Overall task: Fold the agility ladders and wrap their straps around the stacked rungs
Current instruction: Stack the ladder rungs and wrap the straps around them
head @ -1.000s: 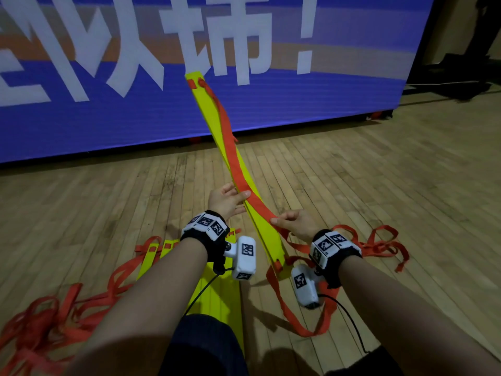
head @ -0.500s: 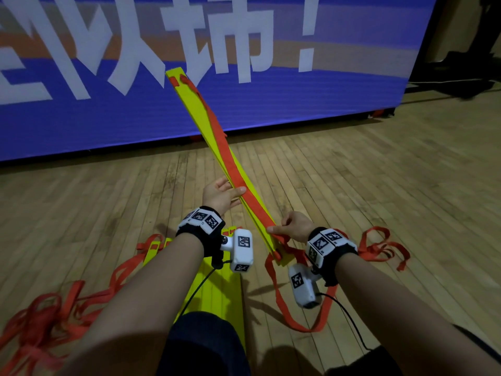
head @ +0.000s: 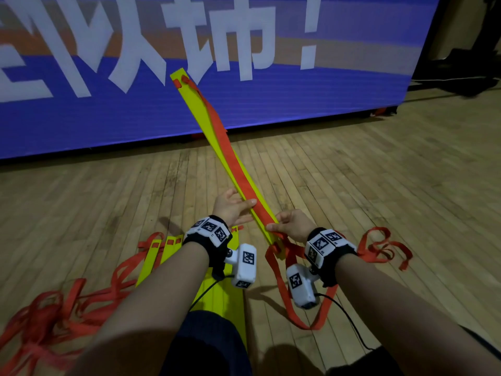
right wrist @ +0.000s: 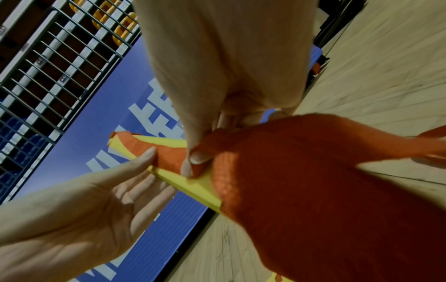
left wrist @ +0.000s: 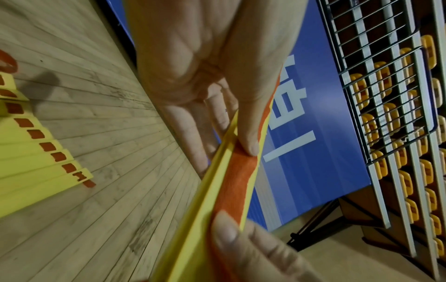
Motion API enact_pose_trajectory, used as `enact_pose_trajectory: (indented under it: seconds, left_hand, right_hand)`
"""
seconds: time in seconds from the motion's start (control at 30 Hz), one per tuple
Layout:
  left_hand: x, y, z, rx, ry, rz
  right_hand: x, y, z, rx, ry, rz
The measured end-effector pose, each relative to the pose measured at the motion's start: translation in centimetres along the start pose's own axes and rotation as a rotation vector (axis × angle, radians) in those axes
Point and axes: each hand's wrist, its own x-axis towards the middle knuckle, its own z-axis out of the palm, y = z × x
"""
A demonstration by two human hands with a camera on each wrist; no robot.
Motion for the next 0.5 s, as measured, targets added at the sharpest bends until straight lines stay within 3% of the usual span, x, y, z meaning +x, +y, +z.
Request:
enact_pose_trajectory:
  seconds: [0.33,0.5]
  left_hand:
    - [0.2,-0.1,0.5,0.145,0.114,0.064]
    - [0.5,1.3,-0.8,0.127,0.186,0.156]
  right_hand:
    - [0.3,0.4,-0.1,0.012,0.128,-0.023]
    - [-0.1,1.6,-1.2,-0.059,0.037,-0.016]
